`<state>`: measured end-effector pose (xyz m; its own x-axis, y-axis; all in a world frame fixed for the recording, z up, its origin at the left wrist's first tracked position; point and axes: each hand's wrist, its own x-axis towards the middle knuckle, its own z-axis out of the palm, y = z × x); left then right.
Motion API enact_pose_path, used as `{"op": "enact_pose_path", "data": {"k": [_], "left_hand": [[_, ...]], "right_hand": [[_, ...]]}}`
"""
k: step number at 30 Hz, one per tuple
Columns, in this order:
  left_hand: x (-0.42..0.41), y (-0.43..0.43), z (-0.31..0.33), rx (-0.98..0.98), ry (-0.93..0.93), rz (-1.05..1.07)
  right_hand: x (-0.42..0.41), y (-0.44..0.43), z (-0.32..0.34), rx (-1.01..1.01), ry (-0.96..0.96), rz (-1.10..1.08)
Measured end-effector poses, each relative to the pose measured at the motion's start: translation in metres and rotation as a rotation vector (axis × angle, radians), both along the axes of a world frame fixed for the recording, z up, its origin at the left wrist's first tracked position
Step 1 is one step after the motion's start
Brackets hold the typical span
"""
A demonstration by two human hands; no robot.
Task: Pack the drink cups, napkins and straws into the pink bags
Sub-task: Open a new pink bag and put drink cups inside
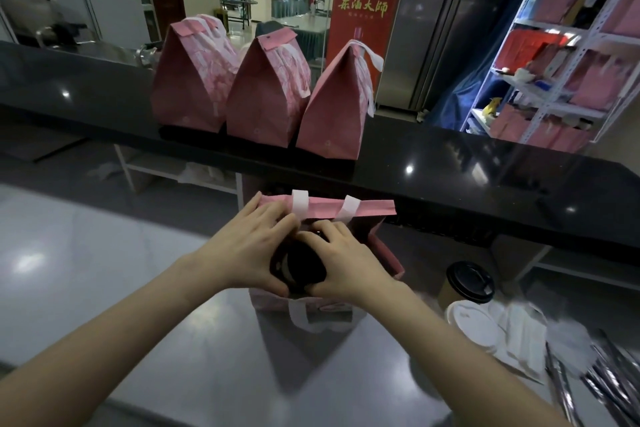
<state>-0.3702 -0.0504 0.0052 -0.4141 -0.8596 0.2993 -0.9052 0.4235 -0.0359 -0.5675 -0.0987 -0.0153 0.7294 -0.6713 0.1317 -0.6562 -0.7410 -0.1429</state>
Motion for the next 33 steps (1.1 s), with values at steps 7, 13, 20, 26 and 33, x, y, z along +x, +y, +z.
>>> {"op": "enact_pose_path", "data": {"k": [7,13,20,26,33], "left_hand": [[0.008,0.006,-0.008,0.128,-0.145,0.085],[0.016,0.003,-0.017,0.099,-0.234,0.183],[0.023,-0.001,-0.025,0.156,-0.229,0.232],[0.033,-0.009,-0.028,0.188,-0.168,0.219],[0.036,-0.022,-0.029,0.239,-0.134,0.199]], "right_hand": [[0.017,-0.015,-0.021,0.045,-0.022,-0.062],[0.029,-0.022,-0.038,0.035,-0.022,-0.078],[0.042,-0.027,-0.053,0.042,0.009,-0.088],[0.046,-0.043,-0.054,0.090,0.087,-0.126],[0.051,-0.062,-0.051,0.184,0.104,-0.152]]}}
